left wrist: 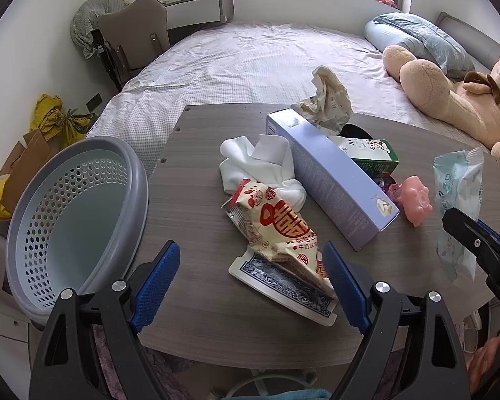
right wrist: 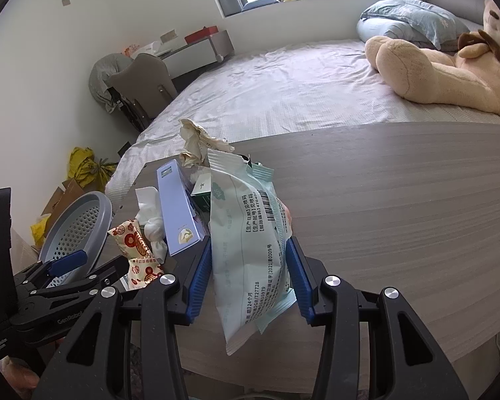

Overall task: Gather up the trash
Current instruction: 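Grasp the pale green snack bag with the right gripper, then grasp the red-and-white snack wrapper with the left gripper while right holds the bag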

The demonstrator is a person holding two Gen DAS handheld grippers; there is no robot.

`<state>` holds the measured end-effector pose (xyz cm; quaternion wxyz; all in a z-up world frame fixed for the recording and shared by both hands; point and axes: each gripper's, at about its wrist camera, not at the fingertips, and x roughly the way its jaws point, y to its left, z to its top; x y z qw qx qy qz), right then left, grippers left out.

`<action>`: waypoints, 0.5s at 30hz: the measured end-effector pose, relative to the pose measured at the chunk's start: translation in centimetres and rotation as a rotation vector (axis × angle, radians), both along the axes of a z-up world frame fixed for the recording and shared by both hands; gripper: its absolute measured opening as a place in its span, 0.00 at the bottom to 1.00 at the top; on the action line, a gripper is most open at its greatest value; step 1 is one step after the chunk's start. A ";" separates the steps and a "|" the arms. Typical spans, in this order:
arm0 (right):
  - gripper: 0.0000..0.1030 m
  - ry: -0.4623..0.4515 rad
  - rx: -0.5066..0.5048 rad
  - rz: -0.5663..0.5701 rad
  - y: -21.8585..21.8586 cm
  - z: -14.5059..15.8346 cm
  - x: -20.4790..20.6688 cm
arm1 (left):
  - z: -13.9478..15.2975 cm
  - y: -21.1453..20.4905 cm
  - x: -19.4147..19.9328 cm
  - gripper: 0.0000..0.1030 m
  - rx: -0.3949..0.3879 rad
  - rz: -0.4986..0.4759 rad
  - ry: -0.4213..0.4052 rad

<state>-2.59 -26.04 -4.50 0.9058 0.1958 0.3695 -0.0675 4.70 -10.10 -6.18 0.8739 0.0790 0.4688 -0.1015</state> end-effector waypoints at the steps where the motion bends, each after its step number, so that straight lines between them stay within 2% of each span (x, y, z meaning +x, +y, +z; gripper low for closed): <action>1: 0.43 -0.001 0.006 -0.002 -0.1 -0.1 -0.1 | -0.2 -0.3 0.2 0.81 0.002 -0.004 0.004; 10: 0.43 0.007 0.035 -0.020 -1.0 -0.9 -0.4 | -1.4 -1.9 0.1 0.80 0.032 -0.028 0.010; 13: 0.43 0.009 0.042 -0.023 -1.0 -1.0 -0.4 | -1.4 -2.2 -0.1 0.67 0.044 -0.042 0.007; 15: 0.43 0.009 0.040 -0.021 -0.9 -1.0 -0.4 | -1.6 -2.2 -0.1 0.50 0.045 -0.049 0.020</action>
